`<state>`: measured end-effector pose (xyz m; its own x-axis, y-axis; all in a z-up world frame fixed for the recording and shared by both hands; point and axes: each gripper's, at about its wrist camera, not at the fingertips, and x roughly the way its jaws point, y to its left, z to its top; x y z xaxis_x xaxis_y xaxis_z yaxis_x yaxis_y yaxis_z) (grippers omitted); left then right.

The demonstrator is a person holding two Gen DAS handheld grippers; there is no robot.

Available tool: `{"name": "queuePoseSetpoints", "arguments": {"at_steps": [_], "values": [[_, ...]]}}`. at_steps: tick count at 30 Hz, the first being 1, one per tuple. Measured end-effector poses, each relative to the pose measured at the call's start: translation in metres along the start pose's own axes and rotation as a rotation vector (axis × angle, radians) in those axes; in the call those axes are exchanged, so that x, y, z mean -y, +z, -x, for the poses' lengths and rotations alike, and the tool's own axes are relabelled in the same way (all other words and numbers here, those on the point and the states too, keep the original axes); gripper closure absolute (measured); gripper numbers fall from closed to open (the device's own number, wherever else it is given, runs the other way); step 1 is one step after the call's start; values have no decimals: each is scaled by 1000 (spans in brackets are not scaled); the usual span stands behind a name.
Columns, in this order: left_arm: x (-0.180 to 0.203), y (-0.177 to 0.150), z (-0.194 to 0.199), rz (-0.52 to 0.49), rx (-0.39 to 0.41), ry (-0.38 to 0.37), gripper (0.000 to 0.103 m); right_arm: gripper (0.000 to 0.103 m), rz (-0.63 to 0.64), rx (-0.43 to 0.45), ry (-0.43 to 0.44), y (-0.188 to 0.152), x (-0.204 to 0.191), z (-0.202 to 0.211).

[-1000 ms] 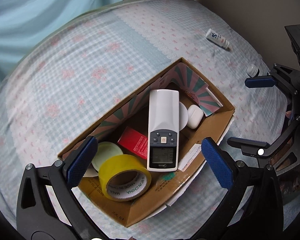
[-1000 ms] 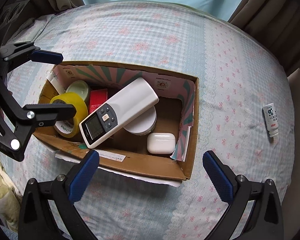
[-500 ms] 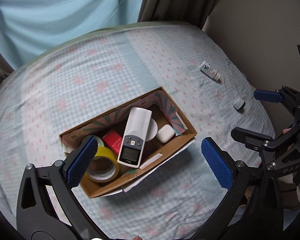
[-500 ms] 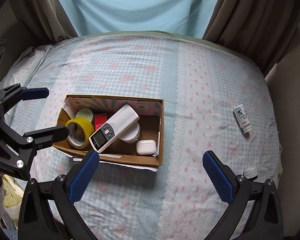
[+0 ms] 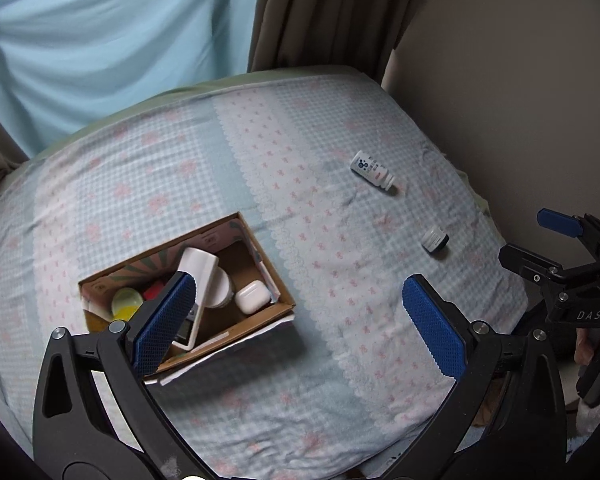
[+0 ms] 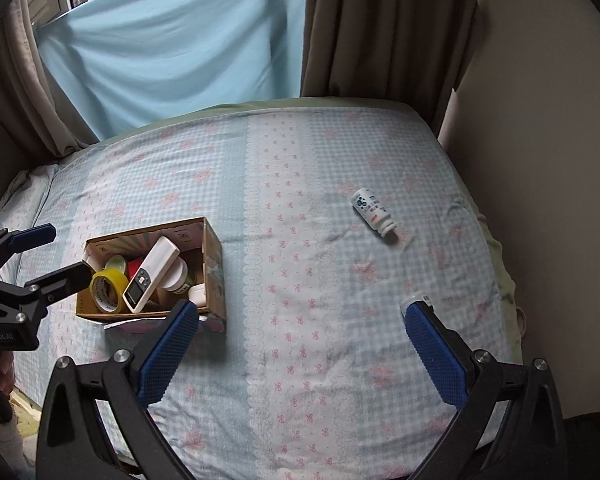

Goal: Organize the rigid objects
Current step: 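Withdraw both tools from the box toward the white bottle and jar, then grasp the white vitamin bottle with the left tool while the right grasps the Melot jar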

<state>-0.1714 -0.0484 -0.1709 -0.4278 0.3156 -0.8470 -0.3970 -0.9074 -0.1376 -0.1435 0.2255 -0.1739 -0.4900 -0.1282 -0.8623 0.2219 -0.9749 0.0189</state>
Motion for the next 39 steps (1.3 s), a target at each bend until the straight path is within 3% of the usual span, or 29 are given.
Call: {"name": "queuePoseSetpoints", "arguments": {"at_steps": [9,19,27,29,39], "values": [[66,59,-81,14,-52,21,0,0,-18,-25,-54,-12,98,-20],[116,120,-204,103,-105,33,0,0,39,-156,-8,-4,167,-101],[129,140,-316,202,-215,7,0,0,119,-302,-48,-8,188,-188],[130,142,-340,227,-234,8,0,7,148,-345,-55,-12,189,-209],[117,144,-437,353,-313,-8,4,18,239,-480,-49,-40,174,-285]]}}
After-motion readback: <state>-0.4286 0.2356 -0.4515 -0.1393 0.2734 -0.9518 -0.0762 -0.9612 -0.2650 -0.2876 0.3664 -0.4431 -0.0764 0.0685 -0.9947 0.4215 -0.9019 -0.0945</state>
